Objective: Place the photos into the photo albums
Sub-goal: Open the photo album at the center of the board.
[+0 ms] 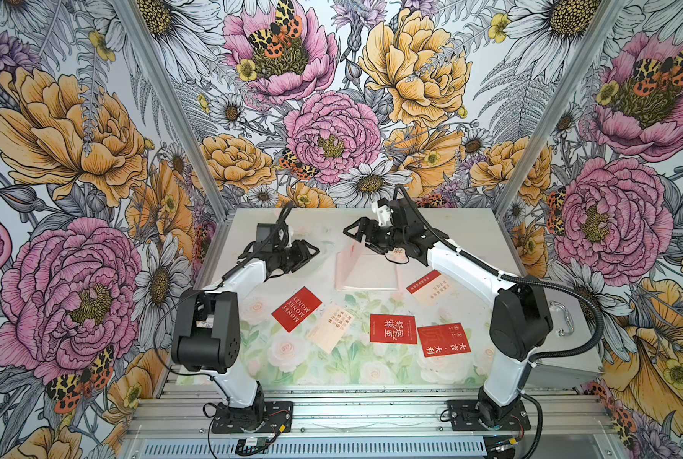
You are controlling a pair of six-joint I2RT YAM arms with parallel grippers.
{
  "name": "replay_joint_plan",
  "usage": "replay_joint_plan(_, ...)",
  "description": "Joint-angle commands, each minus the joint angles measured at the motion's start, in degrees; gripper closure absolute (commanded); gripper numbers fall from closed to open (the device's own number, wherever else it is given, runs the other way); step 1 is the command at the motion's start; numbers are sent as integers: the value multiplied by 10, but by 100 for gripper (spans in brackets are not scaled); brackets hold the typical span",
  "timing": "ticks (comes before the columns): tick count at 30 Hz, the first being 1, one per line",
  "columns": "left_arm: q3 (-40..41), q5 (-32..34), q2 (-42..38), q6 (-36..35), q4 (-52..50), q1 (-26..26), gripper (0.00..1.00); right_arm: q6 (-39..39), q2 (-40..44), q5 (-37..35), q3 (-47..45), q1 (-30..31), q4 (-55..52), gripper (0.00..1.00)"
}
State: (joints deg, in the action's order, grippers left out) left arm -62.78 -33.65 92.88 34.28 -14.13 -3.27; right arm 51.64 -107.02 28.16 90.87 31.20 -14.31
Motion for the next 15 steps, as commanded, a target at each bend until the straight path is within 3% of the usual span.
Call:
replay_joint_plan(1, 21, 18, -62, 29, -11, 43, 43, 11, -54, -4, 52, 26, 3, 11)
replay_joint_plan(8, 40, 33, -148, -11, -89, 132, 43, 26, -183, 10, 206, 66, -1, 9)
replay_joint_plan(11, 63, 10, -172, -15, -96, 181, 43, 25, -243, 10, 281, 76, -20, 2)
replay_joint_plan(15, 76, 0, -203, -23, -107, 219, 43, 28, -300, -4, 340, 82, -21, 0)
